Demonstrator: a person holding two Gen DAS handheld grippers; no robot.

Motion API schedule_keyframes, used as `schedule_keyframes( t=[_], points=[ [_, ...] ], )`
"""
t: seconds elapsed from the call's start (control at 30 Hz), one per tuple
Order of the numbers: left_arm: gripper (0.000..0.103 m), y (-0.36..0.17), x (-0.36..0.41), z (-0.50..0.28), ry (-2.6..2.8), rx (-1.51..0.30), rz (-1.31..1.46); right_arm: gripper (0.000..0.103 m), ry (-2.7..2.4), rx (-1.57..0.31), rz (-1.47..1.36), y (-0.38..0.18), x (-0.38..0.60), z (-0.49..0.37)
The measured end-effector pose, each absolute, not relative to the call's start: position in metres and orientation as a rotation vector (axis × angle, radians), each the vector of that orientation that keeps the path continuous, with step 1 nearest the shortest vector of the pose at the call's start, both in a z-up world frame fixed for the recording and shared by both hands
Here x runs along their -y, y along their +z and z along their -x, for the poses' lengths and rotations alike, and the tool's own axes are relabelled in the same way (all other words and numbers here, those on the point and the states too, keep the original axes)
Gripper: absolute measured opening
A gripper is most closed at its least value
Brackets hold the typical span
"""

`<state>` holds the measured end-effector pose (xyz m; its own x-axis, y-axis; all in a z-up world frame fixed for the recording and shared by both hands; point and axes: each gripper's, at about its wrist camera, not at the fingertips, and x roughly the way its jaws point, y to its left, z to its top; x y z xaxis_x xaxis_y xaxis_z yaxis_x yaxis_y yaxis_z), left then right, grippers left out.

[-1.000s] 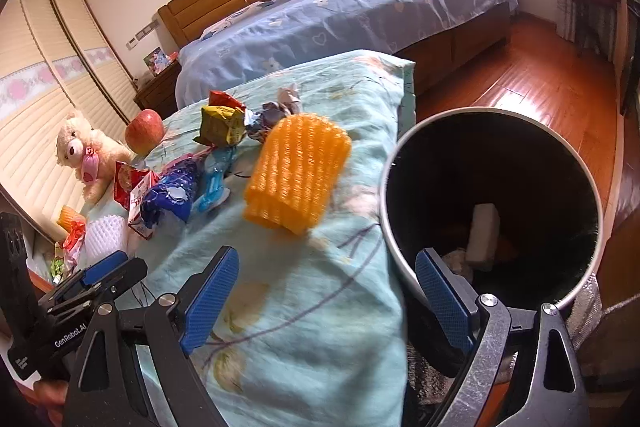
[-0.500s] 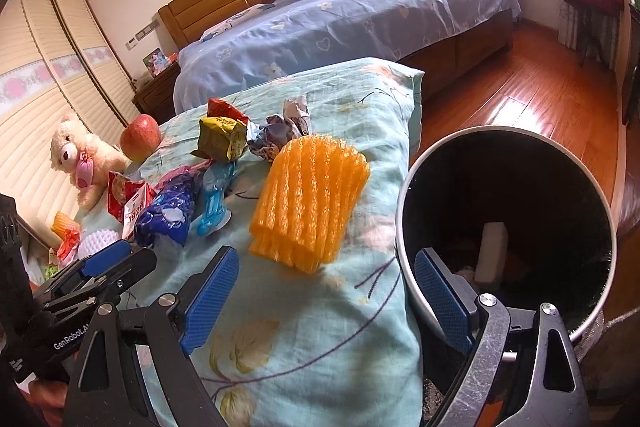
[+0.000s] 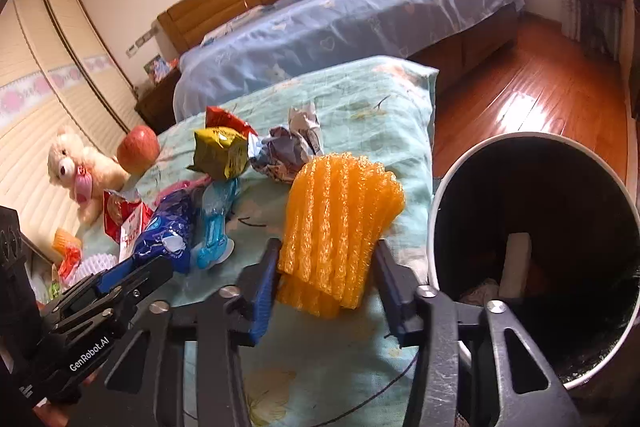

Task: Collect trash
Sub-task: 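Grasp the blue Oreo wrapper with the left gripper while the right grasps the orange mesh sleeve, then carry the wrapper and mesh sleeve over the bin and release both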

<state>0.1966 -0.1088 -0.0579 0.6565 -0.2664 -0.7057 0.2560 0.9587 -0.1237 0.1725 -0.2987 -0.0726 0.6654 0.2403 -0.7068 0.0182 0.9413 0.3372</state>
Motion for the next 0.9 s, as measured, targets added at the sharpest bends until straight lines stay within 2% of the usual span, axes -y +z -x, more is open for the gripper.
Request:
schedule_keyframes(
  t=[0.33,0.9],
  points=[
    [0.032,-0.05,0.102,-0.154,-0.332,-0.768,0.032,0.039,0.162,-0.836,-0.336,-0.07,0.298,-0.141],
    [0.031,-0.04,0.145,-0.111,-0.452,-0.736,-0.031,0.039,0.113,-0.807,-0.353,-0.06,0.321,-0.095]
  ],
)
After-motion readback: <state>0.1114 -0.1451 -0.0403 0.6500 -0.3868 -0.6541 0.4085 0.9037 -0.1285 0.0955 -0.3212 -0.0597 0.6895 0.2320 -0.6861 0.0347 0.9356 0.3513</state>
